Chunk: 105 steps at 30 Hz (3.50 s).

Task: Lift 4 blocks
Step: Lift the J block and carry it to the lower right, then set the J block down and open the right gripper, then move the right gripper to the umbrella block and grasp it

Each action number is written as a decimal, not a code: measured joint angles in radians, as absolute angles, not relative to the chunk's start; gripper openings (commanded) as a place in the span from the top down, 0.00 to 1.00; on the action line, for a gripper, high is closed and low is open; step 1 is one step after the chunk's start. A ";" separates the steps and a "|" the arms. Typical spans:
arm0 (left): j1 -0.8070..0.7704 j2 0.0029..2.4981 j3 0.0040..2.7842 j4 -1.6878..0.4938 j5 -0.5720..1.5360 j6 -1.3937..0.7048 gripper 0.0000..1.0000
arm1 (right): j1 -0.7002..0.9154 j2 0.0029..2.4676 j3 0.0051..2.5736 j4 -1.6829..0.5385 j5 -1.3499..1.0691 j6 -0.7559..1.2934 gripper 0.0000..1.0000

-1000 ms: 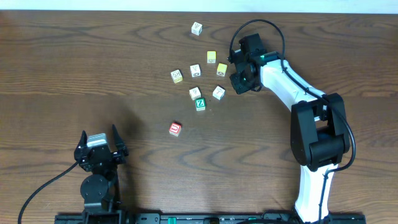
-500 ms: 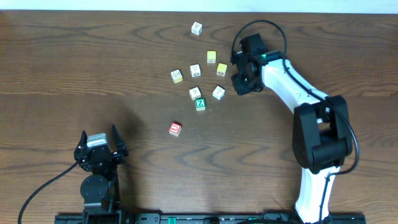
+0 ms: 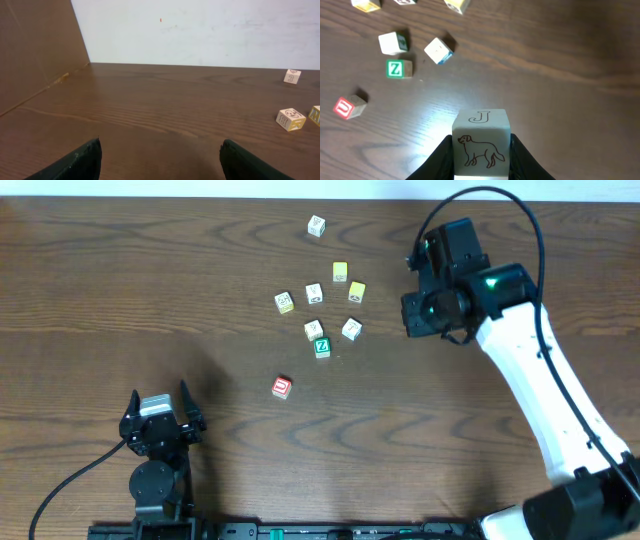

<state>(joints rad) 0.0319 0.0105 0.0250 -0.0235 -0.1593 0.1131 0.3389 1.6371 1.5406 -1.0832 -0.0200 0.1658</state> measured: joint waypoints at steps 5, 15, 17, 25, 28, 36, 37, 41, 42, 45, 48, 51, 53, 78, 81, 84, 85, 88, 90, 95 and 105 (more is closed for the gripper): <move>0.032 0.010 0.025 -0.023 -0.159 0.113 0.24 | 0.403 1.613 1.319 -0.921 0.001 0.222 0.83; 0.032 0.010 0.025 -0.023 -0.159 0.113 0.24 | 0.599 1.620 0.987 -0.688 0.004 0.365 0.74; 0.032 0.010 0.025 -0.023 -0.159 0.113 0.24 | 0.630 1.620 0.958 -0.639 0.012 0.390 0.73; 0.032 0.010 0.025 -0.023 -0.159 0.113 0.24 | 0.655 1.616 0.849 -0.557 0.065 0.505 0.74; 0.032 0.010 0.025 -0.023 -0.159 0.113 0.24 | 0.656 1.616 0.846 -0.554 0.089 0.560 0.74; 0.032 0.010 0.025 -0.023 -0.159 0.113 0.24 | 0.657 1.616 0.842 -0.540 0.114 0.667 0.71; 0.032 0.010 0.025 -0.023 -0.159 0.113 0.24 | 0.657 1.616 0.841 -0.538 0.114 0.678 0.70; 0.032 0.010 0.025 -0.023 -0.159 0.113 0.24 | 0.657 1.616 0.836 -0.530 0.118 0.711 0.54; 0.032 0.010 0.025 -0.023 -0.159 0.113 0.24 | 0.657 1.616 0.833 -0.529 0.118 0.711 0.48; 0.032 0.010 0.025 -0.023 -0.159 0.113 0.24 | 0.657 1.616 0.829 -0.527 0.122 0.688 0.42; 0.032 0.010 0.025 -0.023 -0.159 0.113 0.24 | 0.657 1.616 0.829 -0.527 0.121 0.668 0.42; 0.032 0.010 0.025 -0.023 -0.159 0.113 0.24 | 0.657 1.616 0.829 -0.527 0.121 0.632 0.32; 0.032 0.010 0.025 -0.023 -0.159 0.113 0.24 | 0.657 1.616 0.829 -0.527 0.121 0.598 0.26; 0.032 0.010 0.025 -0.023 -0.159 0.113 0.24 | 0.533 1.810 1.121 -0.343 0.047 0.146 0.08; 0.032 0.010 0.025 -0.023 -0.159 0.113 0.24 | 0.520 1.884 1.171 -0.370 0.010 0.077 0.11; 0.032 0.010 0.025 -0.023 -0.159 0.113 0.24 | 0.506 1.937 1.230 -0.401 -0.036 -0.009 0.14; 0.032 0.010 0.025 -0.023 -0.159 0.113 0.24 | 0.498 1.947 1.248 -0.410 -0.055 -0.039 0.16; 0.032 0.010 0.025 -0.023 -0.159 0.113 0.24 | 0.471 1.962 1.291 -0.423 -0.090 -0.105 0.22; 0.032 0.010 0.025 -0.023 -0.159 0.113 0.24 | 0.451 1.966 1.309 -0.423 -0.103 -0.142 0.24; 0.032 0.010 0.025 -0.023 -0.159 0.113 0.24 | 0.408 1.975 1.315 -0.452 -0.135 -0.203 0.16; 0.032 0.010 0.025 -0.023 -0.159 0.113 0.24 | 0.394 1.992 1.315 -0.505 -0.251 -0.331 0.22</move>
